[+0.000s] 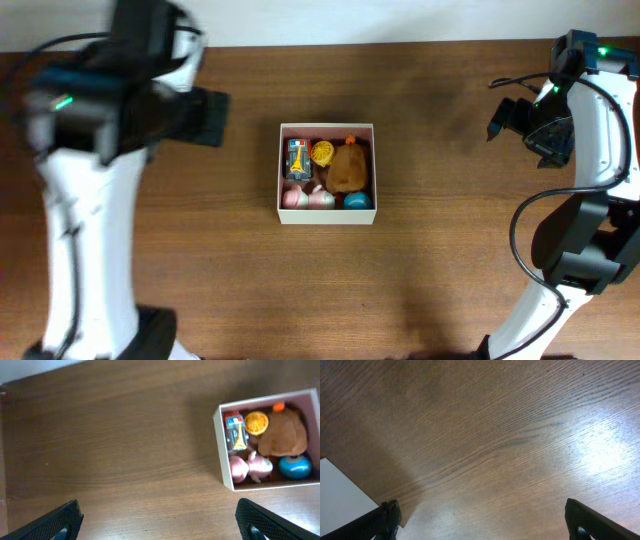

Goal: Pack container

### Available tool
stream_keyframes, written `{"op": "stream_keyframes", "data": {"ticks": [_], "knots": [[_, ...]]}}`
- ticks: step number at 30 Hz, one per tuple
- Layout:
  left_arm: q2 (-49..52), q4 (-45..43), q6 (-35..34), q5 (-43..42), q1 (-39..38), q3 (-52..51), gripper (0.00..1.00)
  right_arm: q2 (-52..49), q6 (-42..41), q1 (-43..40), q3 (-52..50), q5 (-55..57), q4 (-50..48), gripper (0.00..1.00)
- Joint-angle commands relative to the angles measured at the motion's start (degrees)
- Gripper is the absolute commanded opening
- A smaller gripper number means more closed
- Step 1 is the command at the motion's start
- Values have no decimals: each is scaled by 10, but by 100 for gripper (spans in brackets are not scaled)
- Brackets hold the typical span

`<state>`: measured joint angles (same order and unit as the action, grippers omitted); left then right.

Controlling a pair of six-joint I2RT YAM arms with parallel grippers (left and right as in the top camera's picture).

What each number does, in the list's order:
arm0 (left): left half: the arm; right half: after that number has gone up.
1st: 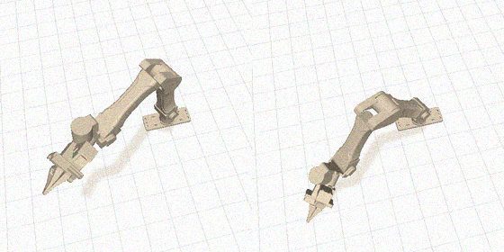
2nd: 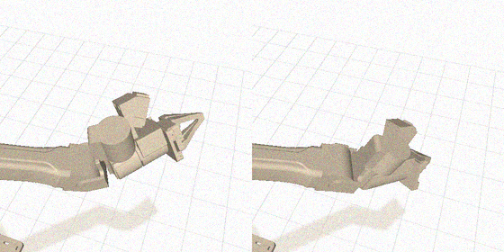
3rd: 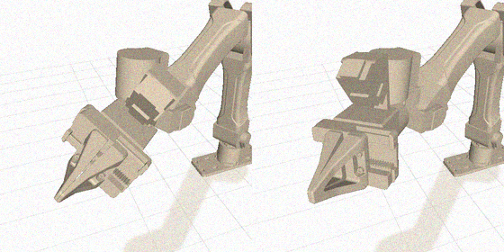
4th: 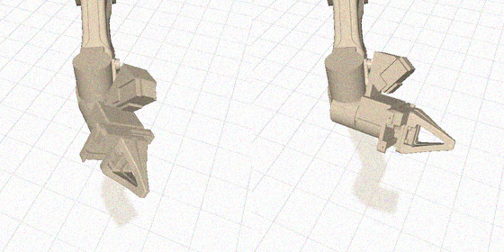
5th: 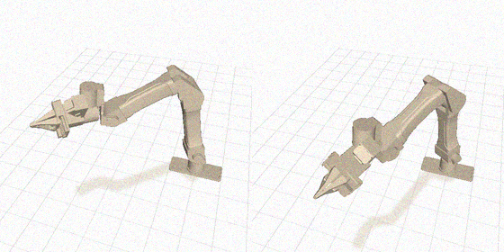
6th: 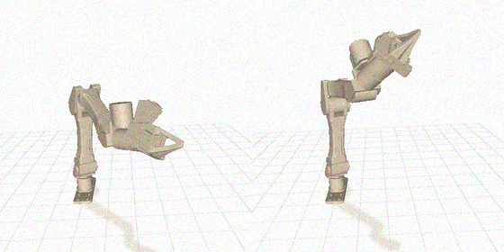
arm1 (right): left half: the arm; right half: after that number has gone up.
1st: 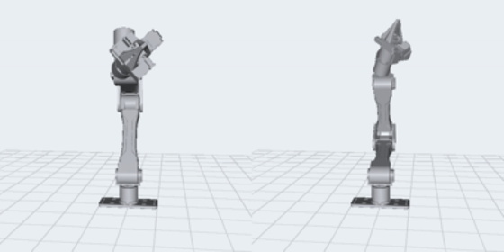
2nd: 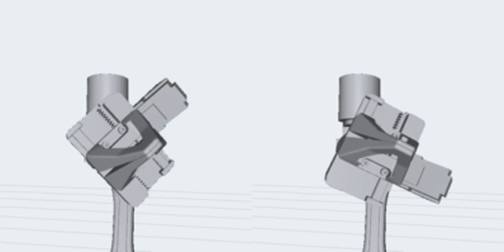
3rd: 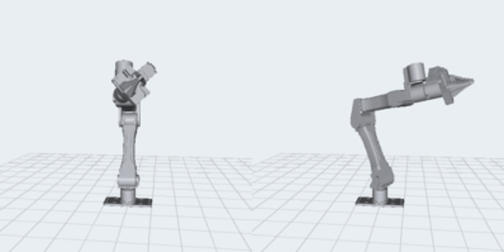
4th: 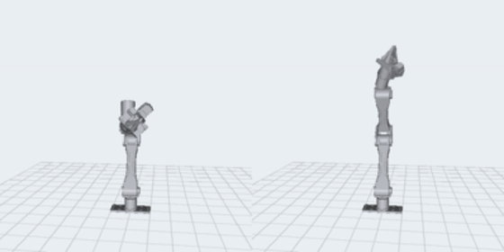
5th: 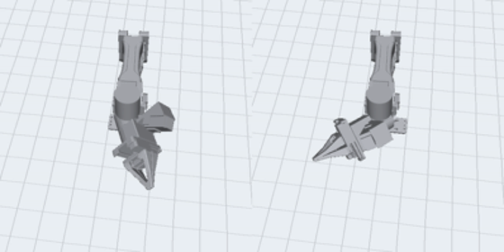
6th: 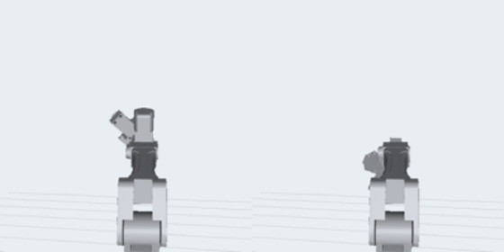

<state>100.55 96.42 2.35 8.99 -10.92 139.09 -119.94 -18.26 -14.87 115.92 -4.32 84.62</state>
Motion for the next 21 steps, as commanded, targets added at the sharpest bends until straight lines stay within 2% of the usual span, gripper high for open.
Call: {"op": "stream_keyframes", "data": {"ticks": [1,5,8,15,21], "knots": [[-59,-23,26,-38,31,-21,100,10,-7,-2,-1,5,0,99],[-156,-155,57,-50,48,-146,100,10,-7,-2,-1,5,0,99],[-254,-298,62,-63,57,-309,100,10,-7,-2,-1,5,0,99],[-495,-654,61,-151,104,-740,100,10,-7,-2,-1,5,0,99],[-672,-872,61,-178,119,-1034,100,10,-7,-2,-1,5,0,99]]}}
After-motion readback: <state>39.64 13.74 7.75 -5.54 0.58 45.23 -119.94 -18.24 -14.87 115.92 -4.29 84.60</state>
